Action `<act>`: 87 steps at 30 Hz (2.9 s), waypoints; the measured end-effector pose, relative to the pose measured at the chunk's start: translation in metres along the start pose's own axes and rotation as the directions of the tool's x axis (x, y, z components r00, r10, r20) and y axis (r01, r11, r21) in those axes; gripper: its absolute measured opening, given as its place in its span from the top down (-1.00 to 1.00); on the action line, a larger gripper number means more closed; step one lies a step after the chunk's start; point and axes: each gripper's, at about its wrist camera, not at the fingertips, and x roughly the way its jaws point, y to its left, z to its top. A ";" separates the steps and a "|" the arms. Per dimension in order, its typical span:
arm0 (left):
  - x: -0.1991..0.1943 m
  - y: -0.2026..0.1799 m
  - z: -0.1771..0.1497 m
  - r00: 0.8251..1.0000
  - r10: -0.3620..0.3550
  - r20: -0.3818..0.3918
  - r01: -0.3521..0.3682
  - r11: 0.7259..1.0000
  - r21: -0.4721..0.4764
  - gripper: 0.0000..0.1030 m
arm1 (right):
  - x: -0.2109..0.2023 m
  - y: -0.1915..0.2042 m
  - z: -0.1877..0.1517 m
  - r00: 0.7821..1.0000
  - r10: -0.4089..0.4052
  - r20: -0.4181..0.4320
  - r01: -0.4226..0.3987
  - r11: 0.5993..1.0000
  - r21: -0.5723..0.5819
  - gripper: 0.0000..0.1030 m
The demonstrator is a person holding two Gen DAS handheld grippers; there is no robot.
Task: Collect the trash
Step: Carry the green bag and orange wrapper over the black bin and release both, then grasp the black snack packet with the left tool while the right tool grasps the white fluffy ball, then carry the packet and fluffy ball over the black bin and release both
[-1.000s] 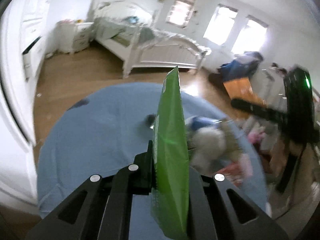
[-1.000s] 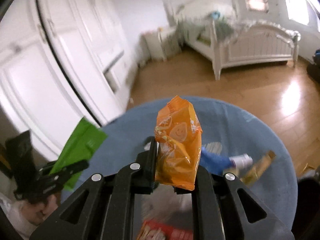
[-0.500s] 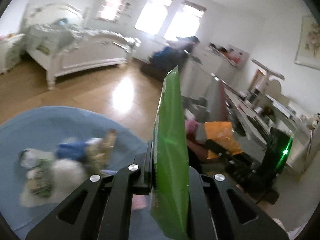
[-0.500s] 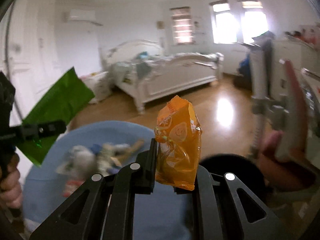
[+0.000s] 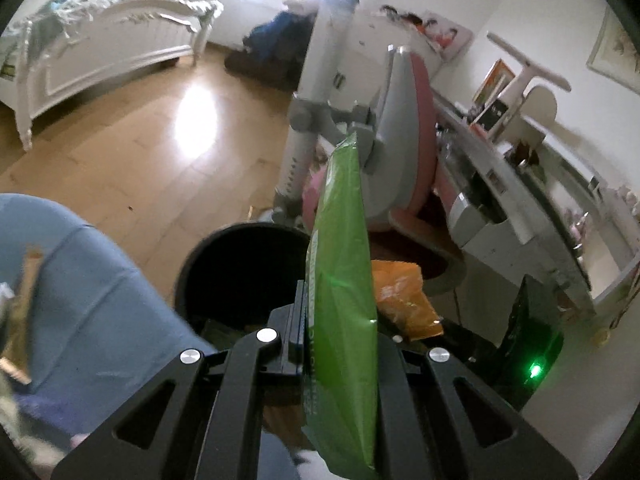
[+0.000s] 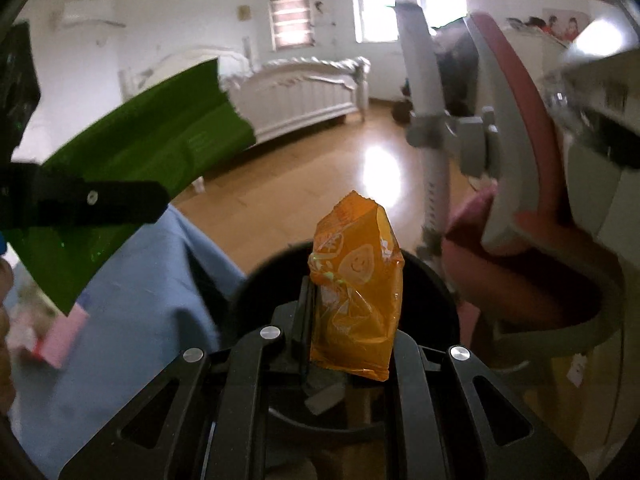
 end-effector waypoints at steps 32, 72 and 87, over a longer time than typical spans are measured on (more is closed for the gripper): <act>-0.118 0.048 -0.042 0.973 0.215 0.089 -0.206 0.974 -0.097 -0.60 | -0.020 0.051 0.002 0.965 0.262 -0.008 -0.261 0.963 0.062 -0.81; -0.216 0.260 -0.121 0.881 0.472 0.023 -0.423 0.810 -0.407 0.06 | -0.023 0.300 0.041 0.758 0.599 -0.257 -0.638 0.764 -0.100 0.30; -0.268 0.142 -0.089 0.896 0.351 0.271 -0.268 0.915 -0.301 0.07 | -0.112 0.195 0.074 0.861 0.491 0.131 -0.481 0.871 -0.106 0.30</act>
